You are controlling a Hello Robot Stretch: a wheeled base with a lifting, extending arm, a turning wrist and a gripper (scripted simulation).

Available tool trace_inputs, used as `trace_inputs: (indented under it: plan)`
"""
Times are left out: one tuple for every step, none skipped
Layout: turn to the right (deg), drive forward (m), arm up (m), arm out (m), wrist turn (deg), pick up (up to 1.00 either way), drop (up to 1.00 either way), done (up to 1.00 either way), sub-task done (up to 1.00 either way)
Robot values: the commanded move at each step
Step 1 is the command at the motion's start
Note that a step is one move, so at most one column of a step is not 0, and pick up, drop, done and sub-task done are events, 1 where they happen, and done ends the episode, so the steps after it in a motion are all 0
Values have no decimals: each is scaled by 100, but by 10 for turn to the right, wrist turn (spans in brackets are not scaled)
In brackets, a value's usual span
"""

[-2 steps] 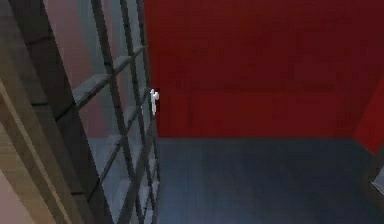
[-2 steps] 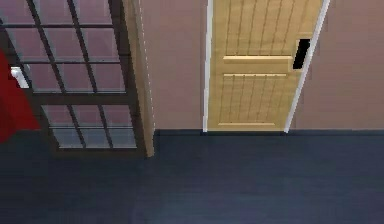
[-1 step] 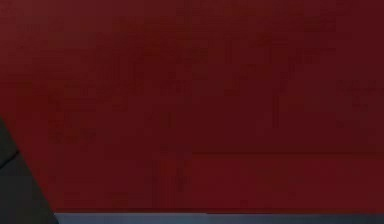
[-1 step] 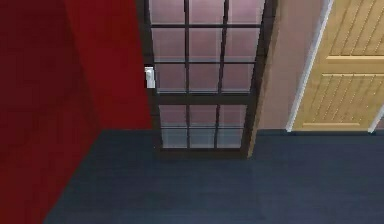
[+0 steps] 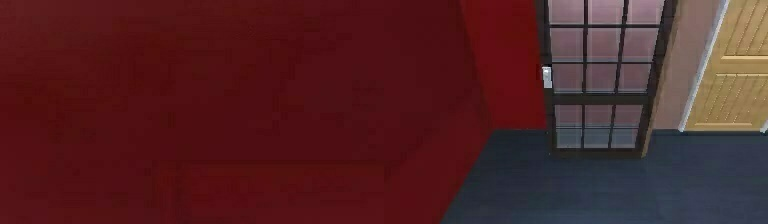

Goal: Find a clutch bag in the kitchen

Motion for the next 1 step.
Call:
trace_inputs:
  plan:
    - [360,0,0,0,0,0,0,0,0]
